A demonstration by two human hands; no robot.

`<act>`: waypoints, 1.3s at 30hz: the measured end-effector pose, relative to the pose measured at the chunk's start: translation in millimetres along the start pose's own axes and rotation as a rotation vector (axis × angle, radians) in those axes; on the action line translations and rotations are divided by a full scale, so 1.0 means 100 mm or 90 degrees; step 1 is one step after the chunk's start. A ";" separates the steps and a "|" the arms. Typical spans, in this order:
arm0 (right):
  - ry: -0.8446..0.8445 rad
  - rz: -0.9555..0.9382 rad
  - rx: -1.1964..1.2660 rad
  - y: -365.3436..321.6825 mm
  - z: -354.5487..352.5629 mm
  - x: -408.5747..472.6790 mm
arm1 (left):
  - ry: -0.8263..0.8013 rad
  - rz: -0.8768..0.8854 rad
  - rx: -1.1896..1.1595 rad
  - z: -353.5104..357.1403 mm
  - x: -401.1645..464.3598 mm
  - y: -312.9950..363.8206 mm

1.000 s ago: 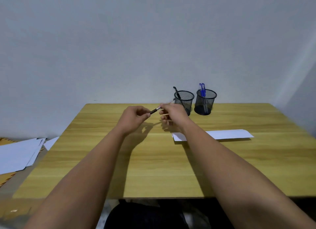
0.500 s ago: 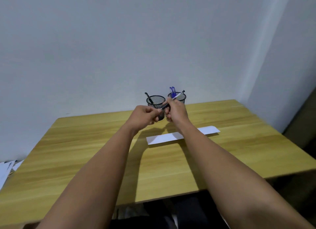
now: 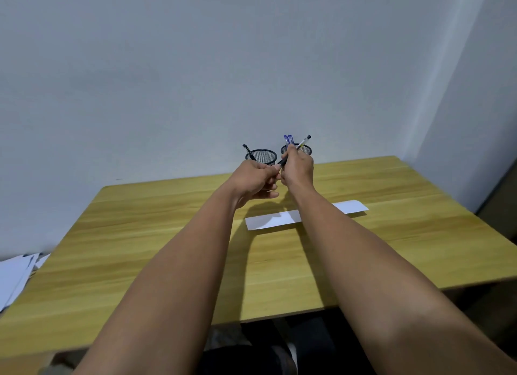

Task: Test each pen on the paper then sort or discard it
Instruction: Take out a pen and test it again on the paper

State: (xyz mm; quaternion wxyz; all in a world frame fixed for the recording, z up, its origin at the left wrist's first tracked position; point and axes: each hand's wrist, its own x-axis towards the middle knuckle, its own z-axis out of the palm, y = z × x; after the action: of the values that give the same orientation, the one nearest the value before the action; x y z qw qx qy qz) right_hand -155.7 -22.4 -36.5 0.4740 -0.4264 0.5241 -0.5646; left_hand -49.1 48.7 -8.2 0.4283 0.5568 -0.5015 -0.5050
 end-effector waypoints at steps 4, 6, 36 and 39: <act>0.016 -0.015 -0.005 -0.07 0.02 -0.11 | -0.027 -0.038 -0.003 -0.05 -0.03 0.04; 0.011 -0.007 0.012 -0.04 0.07 -0.11 | -0.043 -0.058 -0.005 -0.07 -0.05 0.05; -0.098 -0.329 -0.554 0.96 -1.39 -0.03 | 0.078 0.222 0.700 -0.19 -0.13 -1.27; -0.081 -0.319 -0.456 0.92 -1.38 0.04 | 0.070 0.221 0.735 -0.16 -0.13 -1.36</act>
State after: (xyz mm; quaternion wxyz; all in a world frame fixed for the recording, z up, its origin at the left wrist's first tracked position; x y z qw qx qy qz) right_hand -283.1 -0.8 -139.8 0.1762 -0.7115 0.5371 -0.4174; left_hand -15.8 78.6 -138.3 0.1582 0.6343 -0.7554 -0.0444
